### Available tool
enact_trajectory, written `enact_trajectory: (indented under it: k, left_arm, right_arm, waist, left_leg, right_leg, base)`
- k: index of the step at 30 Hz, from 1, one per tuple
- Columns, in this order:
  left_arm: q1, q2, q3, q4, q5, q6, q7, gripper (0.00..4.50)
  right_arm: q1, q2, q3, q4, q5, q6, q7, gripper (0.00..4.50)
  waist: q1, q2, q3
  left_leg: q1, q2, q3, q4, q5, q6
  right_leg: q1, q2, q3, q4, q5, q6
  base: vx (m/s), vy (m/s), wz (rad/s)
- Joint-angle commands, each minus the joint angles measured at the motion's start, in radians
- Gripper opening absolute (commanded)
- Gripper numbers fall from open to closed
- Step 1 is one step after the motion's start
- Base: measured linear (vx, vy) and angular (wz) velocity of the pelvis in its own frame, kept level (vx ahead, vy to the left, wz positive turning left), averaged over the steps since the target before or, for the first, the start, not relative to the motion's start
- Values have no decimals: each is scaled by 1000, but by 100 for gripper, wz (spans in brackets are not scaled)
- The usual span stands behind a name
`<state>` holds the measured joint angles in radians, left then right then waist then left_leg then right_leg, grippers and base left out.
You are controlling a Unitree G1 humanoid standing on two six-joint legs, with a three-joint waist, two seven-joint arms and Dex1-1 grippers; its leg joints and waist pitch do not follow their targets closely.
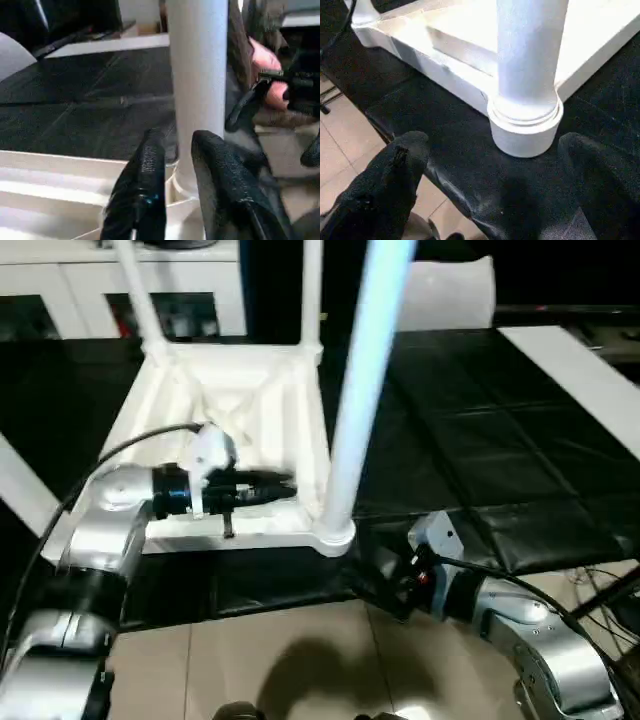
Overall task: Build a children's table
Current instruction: Rotate leg to tighten, then flip table
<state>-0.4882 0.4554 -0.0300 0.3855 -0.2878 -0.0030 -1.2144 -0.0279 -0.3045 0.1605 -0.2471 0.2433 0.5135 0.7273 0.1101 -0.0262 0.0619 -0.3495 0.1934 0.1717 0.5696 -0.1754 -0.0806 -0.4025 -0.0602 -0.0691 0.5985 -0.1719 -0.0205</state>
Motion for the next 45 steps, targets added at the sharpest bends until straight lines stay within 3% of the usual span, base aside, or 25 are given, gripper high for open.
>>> enact_trajectory:
  k: [1, 4, 5, 7, 8, 9, 10, 11, 12, 13, 14, 15, 16, 17, 18, 19, 20, 22, 23, 24, 26, 27, 30, 34, 45]
  left_arm:
    - [30, -10, 32, -71, -23, 46, 61, 132]
    - [214, -93, 122, -316, -41, 160, 313, 144]
    - [299, -139, 151, -410, -30, 186, 417, 161]
    - [330, -166, 166, -447, -34, 213, 470, 177]
    - [375, -208, 179, -493, -31, 217, 531, 181]
    - [436, -247, 179, -541, 11, 204, 588, 189]
    - [484, -272, 173, -580, 39, 190, 625, 199]
    - [538, -293, 165, -629, 52, 195, 658, 210]
    - [579, -303, 157, -666, 70, 205, 683, 210]
    - [607, -324, 163, -688, 89, 210, 721, 219]
    - [632, -345, 170, -716, 106, 222, 769, 223]
    - [647, -358, 174, -732, 119, 221, 800, 223]
    - [659, -366, 175, -745, 141, 214, 834, 243]
    - [666, -371, 172, -755, 157, 198, 858, 243]
    - [668, -374, 169, -762, 158, 196, 866, 253]
    - [668, -374, 168, -762, 159, 196, 867, 259]
    - [669, -375, 163, -768, 194, 189, 894, 265]
    - [675, -385, 169, -774, 219, 191, 929, 273]
    - [679, -396, 176, -778, 242, 192, 963, 292]
    - [683, -405, 184, -785, 266, 188, 1001, 299]
    - [680, -407, 201, -797, 305, 193, 1057, 312]
    - [675, -406, 210, -797, 309, 187, 1067, 323]
    - [664, -389, 221, -786, 290, 189, 1067, 350]
    - [609, -329, 252, -740, 315, 218, 1075, 388]
    - [482, -244, 251, -616, 259, 226, 1004, 444]
  right_arm:
    - [11, 5, -10, -26, 14, 4, -11, 450]
    - [25, 15, 23, -44, 3, -19, -24, 450]
    - [39, 17, 41, -57, -2, -24, -28, 450]
    - [42, 16, 47, -60, -11, -25, -33, 450]
    - [44, 18, 48, -59, -10, -28, -36, 450]
    - [47, 13, 55, -58, -15, -38, -31, 450]
    - [52, 10, 59, -58, -16, -44, -26, 450]
    - [54, 11, 56, -55, -12, -46, -24, 450]
    - [62, 11, 56, -56, -9, -55, -19, 450]
    - [66, 13, 50, -57, 7, -55, -8, 450]
    - [72, 9, 50, -59, 19, -61, 5, 450]
    - [77, 5, 52, -61, 29, -71, 17, 450]
    - [79, 2, 54, -62, 38, -77, 29, 450]
    - [75, -4, 62, -60, 46, -89, 48, 450]
    - [70, -6, 66, -59, 47, -93, 56, 450]
    - [69, -6, 67, -59, 47, -92, 56, 450]
    - [53, -1, 67, -56, 57, -88, 63, 450]
    - [38, 9, 64, -50, 64, -88, 62, 450]
    - [23, 20, 60, -42, 72, -91, 61, 450]
    - [5, 36, 57, -20, 66, -109, 50, 450]
    - [-27, 60, 53, 23, 46, -144, 17, 450]
    - [-40, 74, 48, 42, 38, -155, -4, 450]
    - [-80, 119, 28, 104, 7, -191, -81, 450]
    - [-134, 159, -20, 171, -21, -217, -186, 450]
    - [-154, 133, -32, 247, -75, -282, -224, 450]
  waist:
    - [3, 9, -57]
    - [-2, 9, -61]
    - [4, -5, -54]
    - [-1, 16, -62]
    - [-12, 38, -64]
    - [-21, 36, -56]
    - [-37, 52, -47]
    - [-51, 39, -43]
    - [-45, 42, -38]
    - [-41, 33, -34]
    - [-14, -22, 14]
    - [-4, -28, 2]
    - [40, -39, -11]
    - [71, -65, -36]
    - [87, -56, -45]
    - [94, -50, -44]
    - [83, -30, -32]
    - [49, -9, -42]
    - [43, -3, -39]
    - [42, -3, -37]
    - [21, -12, -27]
    - [17, -13, -27]
    - [-1, -20, -28]
    - [-17, -31, -29]
    - [-19, -29, -57]
  left_leg:
    - [2, 41, -13, -70, -279, -6]
    - [1, 51, -16, -70, -287, -15]
    - [-51, 29, -48, -81, -270, 41]
    - [-40, 34, -66, -80, -249, 94]
    - [-47, 55, -115, -79, -304, 117]
    - [-45, 80, -146, -95, -356, 125]
    - [-40, 119, -217, -133, -457, 148]
    - [-20, 122, -255, -143, -507, 182]
    - [-26, 102, -256, -140, -505, 192]
    - [-50, 64, -236, -127, -485, 185]
    - [69, -43, -59, 121, -343, 42]
    - [30, -47, -47, 132, -199, 38]
    - [-30, -27, -57, 116, -120, 64]
    - [-50, -21, -73, 102, -154, 99]
    - [-49, -19, -85, 95, -142, 112]
    - [-38, -14, -89, 87, -128, 125]
    - [14, 15, -81, 11, -79, 141]
    - [46, 65, -82, -37, -127, 177]
    - [50, 90, -82, -48, -240, 147]
    - [51, 91, -78, -52, -302, 117]
    - [43, 60, -60, -59, -456, 20]
    - [44, 56, -60, -59, -471, 9]
    - [26, 46, -68, -63, -432, -1]
    - [30, 43, -67, -61, -423, -5]
    - [18, 45, -54, -45, -136, 28]
  right_leg:
    - [46, -90, 53, -82, -425, -111]
    - [48, -87, 53, -76, -355, -134]
    - [83, -101, 14, -61, -337, -139]
    - [73, -89, -11, -69, -290, -144]
    - [82, -75, -46, -56, -214, -184]
    - [78, -60, -54, -46, -201, -190]
    - [73, -34, -58, 19, -190, -195]
    - [56, -20, -41, 57, -237, -212]
    - [56, -24, -27, 58, -252, -228]
    - [64, -44, -2, 34, -256, -241]
    - [-56, -164, 28, -216, -886, -120]
    - [-16, -173, 63, -217, -1059, -26]
    - [57, -200, 135, -186, -1118, 92]
    - [109, -218, 191, -142, -952, 91]
    - [121, -218, 201, -124, -808, 41]
    - [116, -215, 204, -121, -671, -24]
    - [71, -127, 125, -101, -379, -212]
    - [42, -59, 62, -54, -246, -221]
    - [39, -65, 60, -53, -227, -203]
    - [41, -71, 61, -58, -241, -192]
    - [48, -92, 66, -79, -411, -145]
    - [48, -96, 66, -84, -450, -128]
    - [54, -107, 66, -96, -532, -65]
    - [44, -103, 68, -97, -525, -41]
    - [62, -96, 70, -42, -63, -170]
  base:
    - [0, 0, 0]
    - [0, 0, 0]
    - [0, 0, 0]
    - [6, -27, 42]
    - [10, -41, 55]
    - [25, -68, 55]
    - [33, -90, 57]
    - [33, -90, 57]
    - [-8, -139, 69]
    - [11, -166, 59]
    - [11, -166, 59]
    - [56, -128, 14]
    - [35, -78, -1]
    - [35, -78, -1]
    - [-9, -50, 20]
    - [-47, -24, 29]
    - [-47, -24, 29]
    - [-48, 50, 17]
    - [-44, 66, 14]
    - [-45, 61, 18]
    - [-48, 54, 10]
    - [0, 0, 0]
    - [0, 0, 0]
    - [0, 0, 0]
    - [0, 0, 0]
